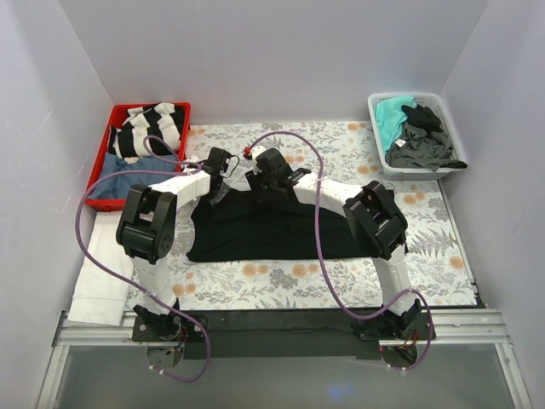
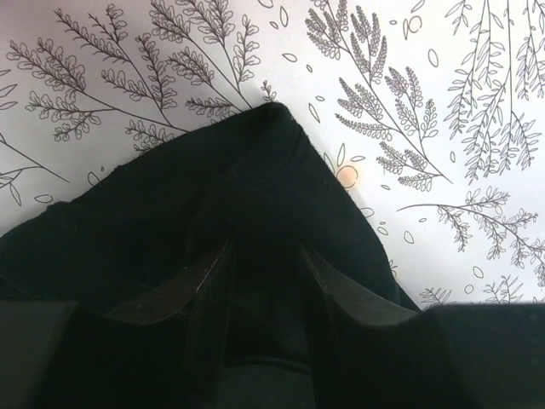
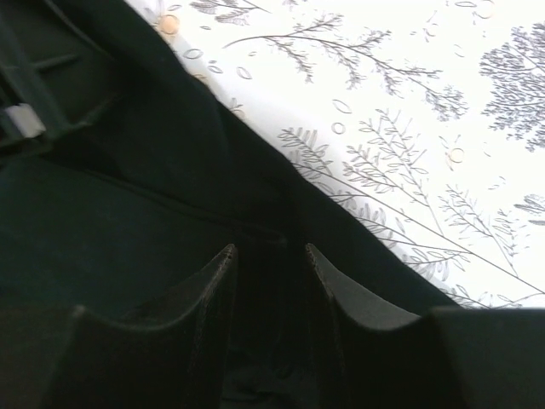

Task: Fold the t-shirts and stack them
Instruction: Fold the other side of the tshirt into a rectangle

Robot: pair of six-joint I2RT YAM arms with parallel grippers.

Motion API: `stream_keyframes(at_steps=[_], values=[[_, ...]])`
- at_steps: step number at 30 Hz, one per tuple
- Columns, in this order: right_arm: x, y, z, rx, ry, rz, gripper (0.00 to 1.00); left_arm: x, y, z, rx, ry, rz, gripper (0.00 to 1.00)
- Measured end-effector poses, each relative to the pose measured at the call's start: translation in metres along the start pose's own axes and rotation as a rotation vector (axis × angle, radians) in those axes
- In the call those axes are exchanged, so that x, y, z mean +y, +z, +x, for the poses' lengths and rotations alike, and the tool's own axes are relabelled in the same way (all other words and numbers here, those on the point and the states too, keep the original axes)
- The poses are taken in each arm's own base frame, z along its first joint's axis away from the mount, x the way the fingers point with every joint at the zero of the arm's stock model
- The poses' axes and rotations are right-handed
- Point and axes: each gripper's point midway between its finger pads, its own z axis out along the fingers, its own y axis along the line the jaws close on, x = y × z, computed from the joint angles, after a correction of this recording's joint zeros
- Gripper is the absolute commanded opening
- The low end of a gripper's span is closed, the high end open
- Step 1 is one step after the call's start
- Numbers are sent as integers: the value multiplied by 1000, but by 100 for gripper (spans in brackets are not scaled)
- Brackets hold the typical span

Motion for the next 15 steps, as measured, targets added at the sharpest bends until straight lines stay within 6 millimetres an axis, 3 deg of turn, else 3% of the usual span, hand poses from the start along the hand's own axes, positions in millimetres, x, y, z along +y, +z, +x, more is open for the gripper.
stream_keyframes(at_steps=[4,7,11,15], values=[[-6,2,0,-1,-14,32,43,1,1,-1,4,-11,-2,35],[-7,1,-4,-10,-22,36,35,1,1,-2,8,-15,-1,35],[-5,1,-5,-10,-24,27,15,1,1,-2,18,-20,2,34],[-3,1,-4,-7,-21,15,14,1,1,-2,30,-27,7,35]])
